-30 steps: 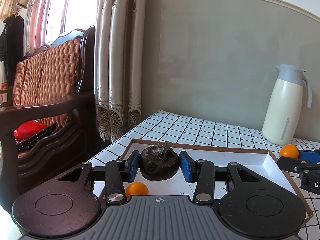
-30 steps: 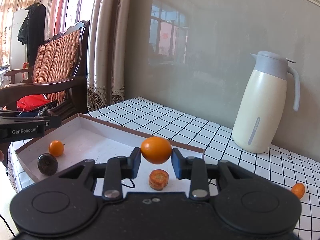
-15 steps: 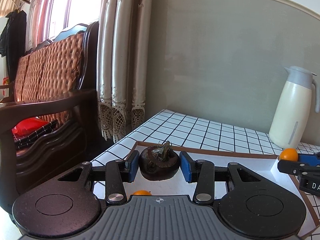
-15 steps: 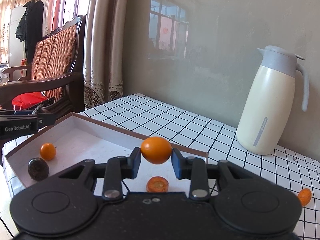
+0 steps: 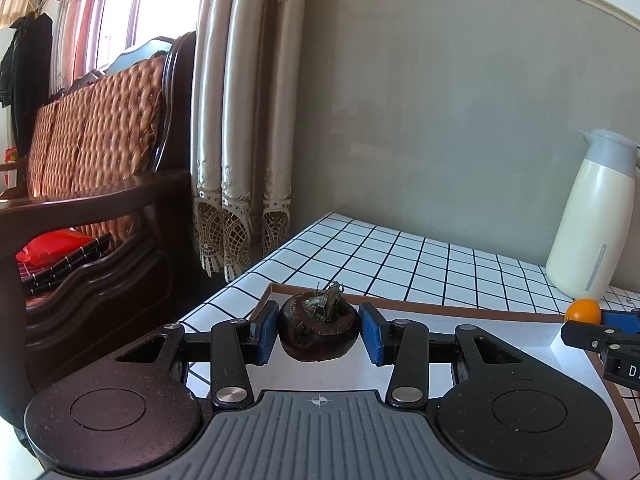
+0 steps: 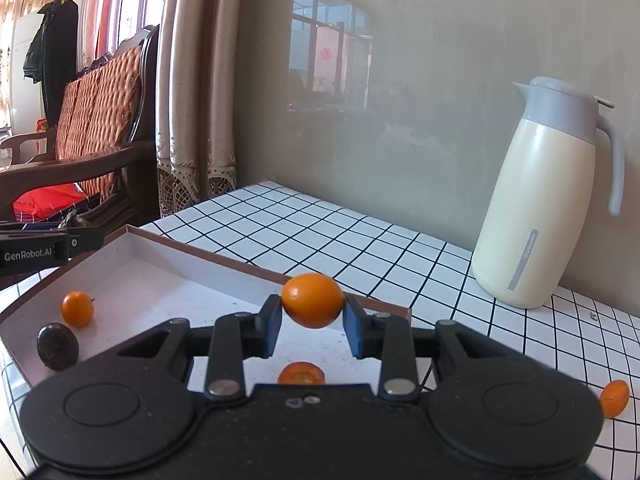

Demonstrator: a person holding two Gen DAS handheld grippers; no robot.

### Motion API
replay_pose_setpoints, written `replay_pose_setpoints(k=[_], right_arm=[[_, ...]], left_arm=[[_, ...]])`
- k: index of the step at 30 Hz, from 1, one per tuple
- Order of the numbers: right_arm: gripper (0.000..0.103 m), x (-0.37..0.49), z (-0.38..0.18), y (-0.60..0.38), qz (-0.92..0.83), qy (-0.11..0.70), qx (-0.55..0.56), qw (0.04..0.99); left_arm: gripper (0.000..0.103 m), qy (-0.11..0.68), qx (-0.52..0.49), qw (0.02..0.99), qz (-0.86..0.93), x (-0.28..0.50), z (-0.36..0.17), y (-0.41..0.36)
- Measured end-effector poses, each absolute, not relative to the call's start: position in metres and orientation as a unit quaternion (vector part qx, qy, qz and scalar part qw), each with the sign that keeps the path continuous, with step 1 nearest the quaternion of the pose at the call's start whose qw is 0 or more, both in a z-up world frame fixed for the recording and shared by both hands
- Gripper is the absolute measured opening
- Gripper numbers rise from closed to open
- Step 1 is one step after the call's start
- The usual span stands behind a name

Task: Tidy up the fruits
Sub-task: 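Open both tools to drop the mangosteen and kumquat into the box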

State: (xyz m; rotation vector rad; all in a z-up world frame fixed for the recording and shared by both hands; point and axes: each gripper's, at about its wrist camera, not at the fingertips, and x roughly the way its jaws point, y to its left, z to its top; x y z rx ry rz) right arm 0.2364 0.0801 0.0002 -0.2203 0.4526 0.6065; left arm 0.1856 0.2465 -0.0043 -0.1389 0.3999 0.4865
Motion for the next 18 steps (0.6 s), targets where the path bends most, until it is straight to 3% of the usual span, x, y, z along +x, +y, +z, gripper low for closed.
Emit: replay_pose_setpoints(k=[16,18], right_arm=[[0.025,0.252,-0.001,0.085,0.301,0.243,-0.103,0.917],[0.043,0.254,-0.004,0.084,0.274,0.236,-0.117,0.925]], left_arm=[[0.044,0.203,-0.070,0.946,0.243,0.198,-0.006,0.245],[0.050,0.196,-0.057,0.944,0.258,0.196,-0.006,0.244]])
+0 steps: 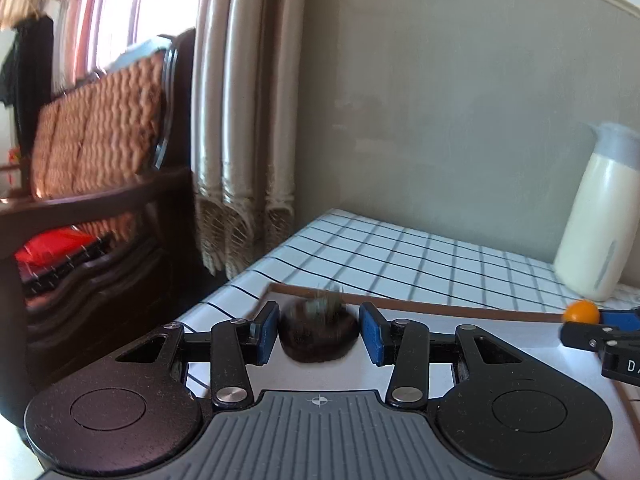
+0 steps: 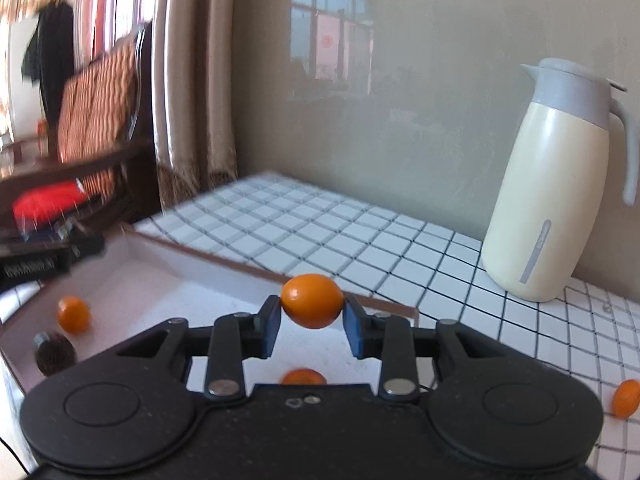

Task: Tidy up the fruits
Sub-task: 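Open both tools to drop the mangosteen and kumquat into the box, then move both open tools back toward the remaining fruit on the table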

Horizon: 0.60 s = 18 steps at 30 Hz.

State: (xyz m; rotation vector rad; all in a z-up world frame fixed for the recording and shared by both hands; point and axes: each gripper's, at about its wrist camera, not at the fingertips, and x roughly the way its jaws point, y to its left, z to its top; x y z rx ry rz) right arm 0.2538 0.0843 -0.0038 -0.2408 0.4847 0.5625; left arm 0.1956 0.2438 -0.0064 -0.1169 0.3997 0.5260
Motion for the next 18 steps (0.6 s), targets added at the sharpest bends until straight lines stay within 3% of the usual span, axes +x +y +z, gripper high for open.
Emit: replay_pose_setpoints(k=[1,2,4,7,18], right_arm=[[0.074,0.251,-0.003,0.079,0.262,0.217,-0.106,0.934],[0.082,0.249,-0.001,0.073,0.261,0.207,-0.091,0.938],[0.081,0.251,0.001,0.070,0.261,0.217,-0.080,0.937],[0.097,0.251,0.000,0.066,0.255,0.209,-0.073,0.941],[0.097,0.253,-0.002,0.064,0.255,0.216,-0.064,0.940]], left_arm=[[0.088,0.185,-0.058,0.944,0.268,0.192,-0.006,0.243],[0.103,0.171,-0.059,0.944,0.275,0.188,-0.006,0.242],[0.103,0.158,-0.059,0.947,0.273,0.182,-0.005,0.241],[0.103,0.156,-0.060,0.948,0.272,0.181,-0.005,0.240],[0.103,0.161,-0.062,0.945,0.279,0.179,-0.006,0.244]])
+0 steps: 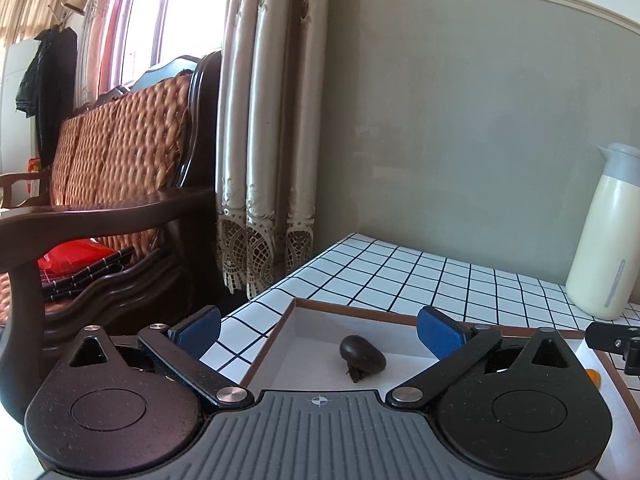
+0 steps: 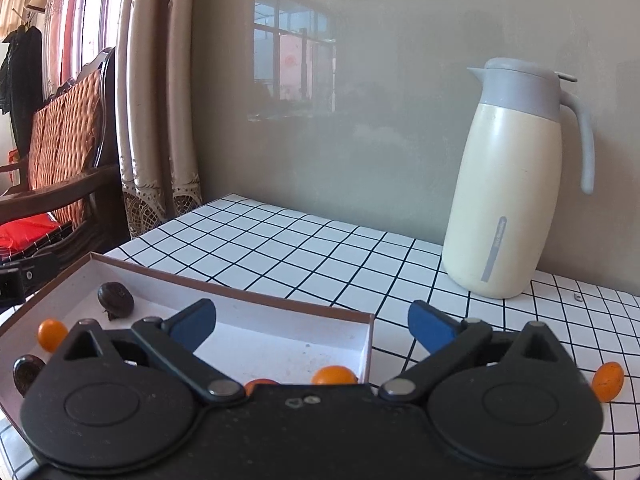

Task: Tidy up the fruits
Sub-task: 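Move both open tools back toward the remaining fruit on the table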

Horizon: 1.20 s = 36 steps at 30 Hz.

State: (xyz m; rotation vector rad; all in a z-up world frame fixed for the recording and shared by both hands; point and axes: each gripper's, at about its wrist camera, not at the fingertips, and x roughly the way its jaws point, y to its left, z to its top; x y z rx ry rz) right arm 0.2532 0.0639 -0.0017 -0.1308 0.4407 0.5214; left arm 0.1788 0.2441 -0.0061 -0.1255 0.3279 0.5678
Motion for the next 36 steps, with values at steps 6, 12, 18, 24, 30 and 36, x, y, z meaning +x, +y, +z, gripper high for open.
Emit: replay_pose_setpoints(k=[6,12,18,24,30,36], right_arm=[[0.097,0.251,-0.002,0.065,0.257,0.218,-0.062,0.939],[0.097,0.238,0.003,0.064,0.272,0.214,-0.065,0.936],[0.097,0.218,0.008,0.045,0.269,0.214,-0.046,0.938],[0.097,0.199,0.009,0.021,0.260,0.216,-0.037,0.940],[0.097,0.182,0.010,-0.006,0.247,0.214,-0.035,0.944],[0.097,0.165,0.009,-0.032,0.232,0.215,-0.036,0.948]], left_arm=[[0.103,0.163,-0.061,0.945,0.276,0.176,-0.006,0.245],[0.103,0.165,-0.059,0.944,0.279,0.170,-0.004,0.238],[0.103,0.168,-0.053,0.947,0.270,0.156,0.000,0.220],[0.103,0.168,-0.048,0.953,0.249,0.130,-0.003,0.189],[0.103,0.171,-0.038,0.956,0.236,0.110,-0.005,0.165],[0.103,0.177,-0.035,0.959,0.220,0.098,-0.005,0.143]])
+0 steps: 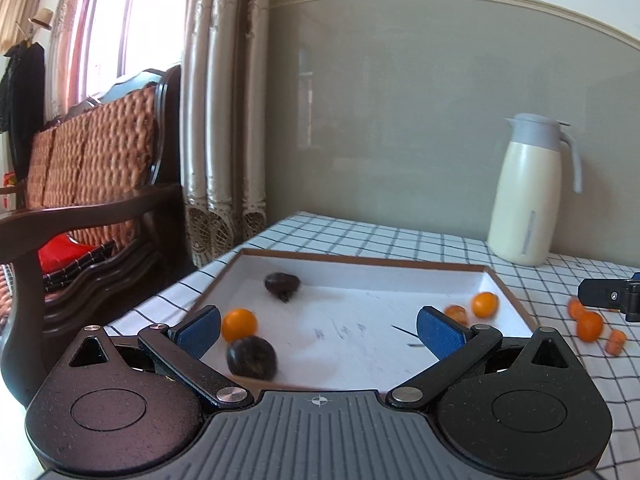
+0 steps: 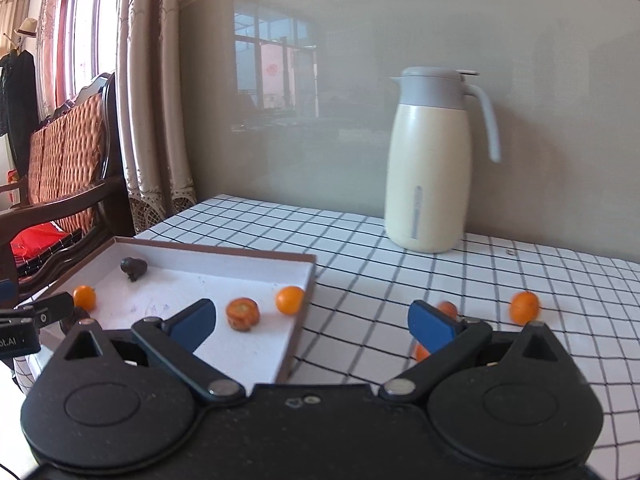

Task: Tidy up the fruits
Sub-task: 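Move both open tools back toward the remaining fruit on the table, then grasp the large tangerine with the left tool while the right tool grasps a carrot chunk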

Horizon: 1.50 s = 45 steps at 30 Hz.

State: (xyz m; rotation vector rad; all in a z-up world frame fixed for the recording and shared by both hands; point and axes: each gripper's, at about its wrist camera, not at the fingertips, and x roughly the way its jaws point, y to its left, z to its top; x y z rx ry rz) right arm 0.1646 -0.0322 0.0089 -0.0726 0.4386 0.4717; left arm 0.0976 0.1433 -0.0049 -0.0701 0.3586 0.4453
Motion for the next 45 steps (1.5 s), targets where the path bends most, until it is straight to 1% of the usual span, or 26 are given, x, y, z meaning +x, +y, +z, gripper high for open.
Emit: replay_pose_setpoints(k=[11,15,19,22,24,26,28,29,33,36,39,41,43,45], right_arm=[[0.097,0.153,0.000,-0.065,0.199,0.212,-0.056,0.955],[0.097,0.169,-0.017,-0.083,0.151,0.211,-0.071,0.963],[0.097,0.194,-0.034,-0.092,0.111,0.236,-0.091,0.961],[0.092,0.209,-0.044,-0.094,0.088,0.253,-0.108,0.957],[0.092,0.217,-0.052,-0.095,0.075,0.261,-0.113,0.956],[0.089,0.225,-0.058,-0.095,0.073,0.277,-0.119,0.951],[0.089,0.230,-0.065,-0.099,0.064,0.277,-0.124,0.951],[0.087,0.234,-0.068,-0.101,0.063,0.286,-0.124,0.948],[0.084,0.241,-0.068,-0.114,0.053,0.288,-0.121,0.948],[0.081,0.246,-0.068,-0.131,0.043,0.291,-0.113,0.949],[0.076,0.249,-0.066,-0.149,0.039,0.296,-0.097,0.949],[0.067,0.247,-0.064,-0.158,0.074,0.295,-0.072,0.950],[0.066,0.245,-0.063,-0.156,0.103,0.289,-0.075,0.949],[0.054,0.244,-0.063,-0.152,0.121,0.288,-0.085,0.946]], left_arm=[[0.103,0.175,-0.023,0.968,0.179,0.099,-0.002,0.106],[0.103,0.175,-0.025,0.971,0.164,0.111,-0.002,0.095],[0.103,0.172,-0.032,0.974,0.142,0.128,-0.002,0.083],[0.103,0.174,-0.033,0.977,0.120,0.144,-0.002,0.069],[0.103,0.177,-0.025,0.978,0.105,0.155,-0.004,0.057],[0.103,0.179,-0.016,0.979,0.092,0.165,-0.005,0.044],[0.103,0.181,-0.007,0.980,0.080,0.176,-0.004,0.034],[0.103,0.183,-0.002,0.981,0.070,0.181,-0.004,0.029],[0.103,0.177,0.014,0.983,0.055,0.194,-0.005,0.008],[0.103,0.184,0.008,0.982,0.038,0.204,-0.010,-0.006],[0.103,0.196,0.023,0.980,0.022,0.216,-0.018,-0.025],[0.103,0.209,0.037,0.977,0.016,0.225,-0.025,-0.039],[0.103,0.221,0.047,0.974,0.021,0.235,-0.032,-0.051],[0.102,0.236,0.044,0.970,0.021,0.244,-0.039,-0.057]])
